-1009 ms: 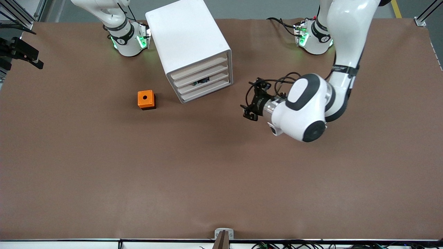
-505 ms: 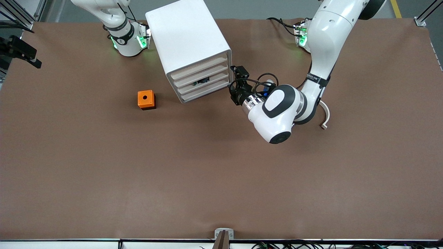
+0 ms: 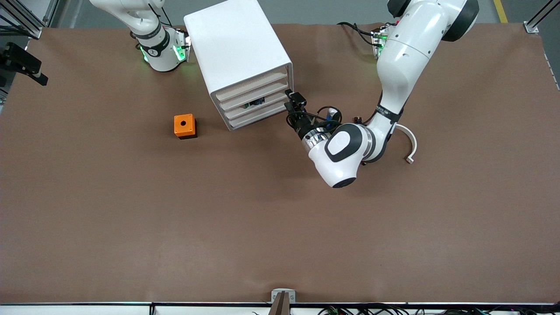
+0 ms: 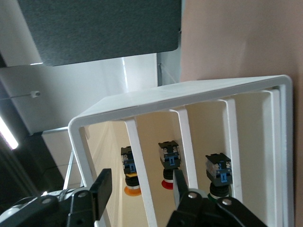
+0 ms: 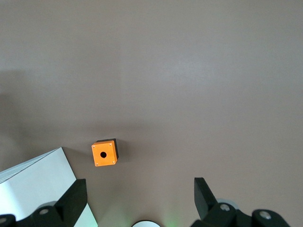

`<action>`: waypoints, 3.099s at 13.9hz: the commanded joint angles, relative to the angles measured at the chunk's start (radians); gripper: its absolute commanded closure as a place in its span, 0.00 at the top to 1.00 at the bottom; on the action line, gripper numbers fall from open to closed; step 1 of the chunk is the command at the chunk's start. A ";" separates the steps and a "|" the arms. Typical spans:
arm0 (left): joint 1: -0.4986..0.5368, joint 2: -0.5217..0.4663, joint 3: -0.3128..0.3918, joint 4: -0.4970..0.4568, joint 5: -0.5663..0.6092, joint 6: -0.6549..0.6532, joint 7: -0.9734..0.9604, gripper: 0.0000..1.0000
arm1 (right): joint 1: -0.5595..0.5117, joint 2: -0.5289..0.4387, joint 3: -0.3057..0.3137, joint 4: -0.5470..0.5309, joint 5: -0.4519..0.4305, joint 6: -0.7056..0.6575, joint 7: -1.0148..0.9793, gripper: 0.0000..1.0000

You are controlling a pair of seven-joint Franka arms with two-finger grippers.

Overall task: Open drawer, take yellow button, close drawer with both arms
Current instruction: 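Grasp the drawer with the left gripper and pull it open, then reach the right gripper into the open drawer toward the yellow button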

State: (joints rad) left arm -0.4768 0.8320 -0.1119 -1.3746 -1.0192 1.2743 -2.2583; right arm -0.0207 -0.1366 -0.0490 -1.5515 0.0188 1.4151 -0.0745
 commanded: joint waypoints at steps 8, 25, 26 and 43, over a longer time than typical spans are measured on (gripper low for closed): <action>-0.135 0.016 -0.003 -0.032 -0.061 -0.016 -0.081 0.45 | -0.024 0.152 0.003 0.016 -0.029 0.021 -0.013 1.00; -0.071 0.018 0.003 -0.043 -0.075 -0.038 -0.124 0.07 | 0.054 0.255 0.011 -0.006 0.020 0.045 0.405 1.00; -0.047 0.021 0.004 -0.043 -0.075 -0.035 -0.124 0.08 | 0.114 0.255 0.011 -0.006 0.020 0.045 0.515 1.00; 0.112 0.027 0.006 0.048 -0.081 -0.004 0.177 0.94 | 0.815 0.428 0.011 -0.029 0.115 0.424 1.680 1.00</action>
State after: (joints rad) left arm -0.3743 0.8522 -0.1085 -1.3674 -1.0835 1.2733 -2.2118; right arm 0.7581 0.2777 -0.0237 -1.5887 0.1194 1.8156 1.5493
